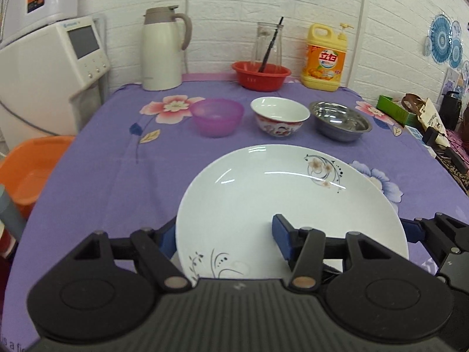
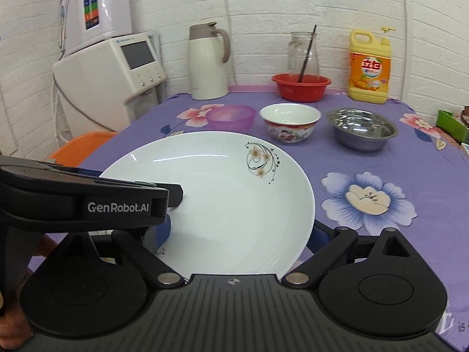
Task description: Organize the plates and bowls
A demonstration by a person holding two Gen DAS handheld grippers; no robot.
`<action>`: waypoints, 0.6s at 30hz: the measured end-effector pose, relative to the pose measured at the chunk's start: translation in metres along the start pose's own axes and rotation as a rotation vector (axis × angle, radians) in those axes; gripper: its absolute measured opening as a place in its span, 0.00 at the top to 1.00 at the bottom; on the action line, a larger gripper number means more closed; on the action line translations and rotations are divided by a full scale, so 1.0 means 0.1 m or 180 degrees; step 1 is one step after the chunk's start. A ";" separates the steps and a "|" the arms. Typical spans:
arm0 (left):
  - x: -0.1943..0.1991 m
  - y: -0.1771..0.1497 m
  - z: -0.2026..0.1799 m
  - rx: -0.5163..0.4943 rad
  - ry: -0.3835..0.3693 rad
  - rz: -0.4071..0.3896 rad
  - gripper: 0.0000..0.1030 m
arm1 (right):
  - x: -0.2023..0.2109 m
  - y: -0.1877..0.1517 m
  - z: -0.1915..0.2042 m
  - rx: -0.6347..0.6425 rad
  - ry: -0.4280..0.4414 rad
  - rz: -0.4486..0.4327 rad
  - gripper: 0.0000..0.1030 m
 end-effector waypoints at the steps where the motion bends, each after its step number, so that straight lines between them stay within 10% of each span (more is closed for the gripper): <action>1: 0.05 -0.06 0.07 0.0032 0.0032 0.0001 0.48 | 0.01 -0.03 0.07 0.0029 0.0040 0.0016 0.00; 18: 0.16 -0.33 0.27 0.0047 -0.0005 -0.0136 0.35 | -0.02 -0.28 0.25 0.0293 -0.0063 0.0000 0.00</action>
Point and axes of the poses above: each gripper's, at about its wrist camera, not at the fingertips, and x roughly against the way its jaws point, z to its left, y to its top, the point moved 7 cm from there along -x, roughly the way its jaws point, and after that the axes turned 10 degrees about -y, right-handed, at the moved point
